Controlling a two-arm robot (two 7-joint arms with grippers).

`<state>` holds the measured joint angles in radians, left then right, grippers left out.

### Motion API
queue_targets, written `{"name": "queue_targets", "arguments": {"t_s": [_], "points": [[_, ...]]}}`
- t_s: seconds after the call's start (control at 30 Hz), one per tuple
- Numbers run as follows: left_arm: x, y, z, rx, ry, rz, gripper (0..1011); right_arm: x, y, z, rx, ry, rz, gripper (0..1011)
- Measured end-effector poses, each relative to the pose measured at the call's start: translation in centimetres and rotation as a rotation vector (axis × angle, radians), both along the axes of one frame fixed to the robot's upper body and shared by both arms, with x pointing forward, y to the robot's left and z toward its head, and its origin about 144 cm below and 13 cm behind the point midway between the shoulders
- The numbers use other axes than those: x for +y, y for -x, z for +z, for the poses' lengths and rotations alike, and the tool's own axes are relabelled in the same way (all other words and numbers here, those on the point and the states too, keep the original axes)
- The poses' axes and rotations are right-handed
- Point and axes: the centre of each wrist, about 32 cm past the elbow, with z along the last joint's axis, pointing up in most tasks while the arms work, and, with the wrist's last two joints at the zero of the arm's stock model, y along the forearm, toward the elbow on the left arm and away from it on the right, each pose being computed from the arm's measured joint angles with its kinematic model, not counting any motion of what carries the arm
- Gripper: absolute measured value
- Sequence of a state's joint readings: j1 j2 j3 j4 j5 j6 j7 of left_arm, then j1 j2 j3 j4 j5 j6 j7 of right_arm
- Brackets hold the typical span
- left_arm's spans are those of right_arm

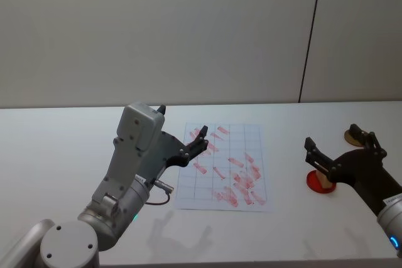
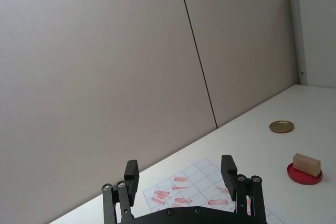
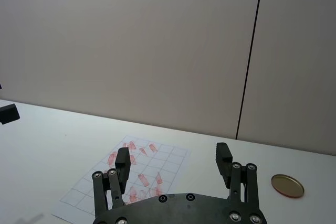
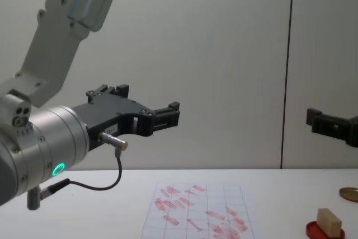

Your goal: Use the one hand to pick up the stamp and affix it onto the A4 paper.

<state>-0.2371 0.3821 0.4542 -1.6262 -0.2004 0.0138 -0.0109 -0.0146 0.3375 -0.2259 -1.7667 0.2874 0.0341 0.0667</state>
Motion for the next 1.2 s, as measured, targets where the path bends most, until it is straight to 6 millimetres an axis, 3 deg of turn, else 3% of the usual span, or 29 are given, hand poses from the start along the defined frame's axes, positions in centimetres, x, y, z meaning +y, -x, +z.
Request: {"name": "queue_targets", "arguments": {"t_s": [0.7,1.2], "points": [[0.0,0.0,0.0,0.000,0.000,0.000,993,0.3,0.1,0.1,0.019,0.005,-0.016,1001],[0.0,0.0,0.0,0.000,0.000,0.000,993,1.3,-0.7,-0.2,0.143,0.047,-0.120,1001]]}}
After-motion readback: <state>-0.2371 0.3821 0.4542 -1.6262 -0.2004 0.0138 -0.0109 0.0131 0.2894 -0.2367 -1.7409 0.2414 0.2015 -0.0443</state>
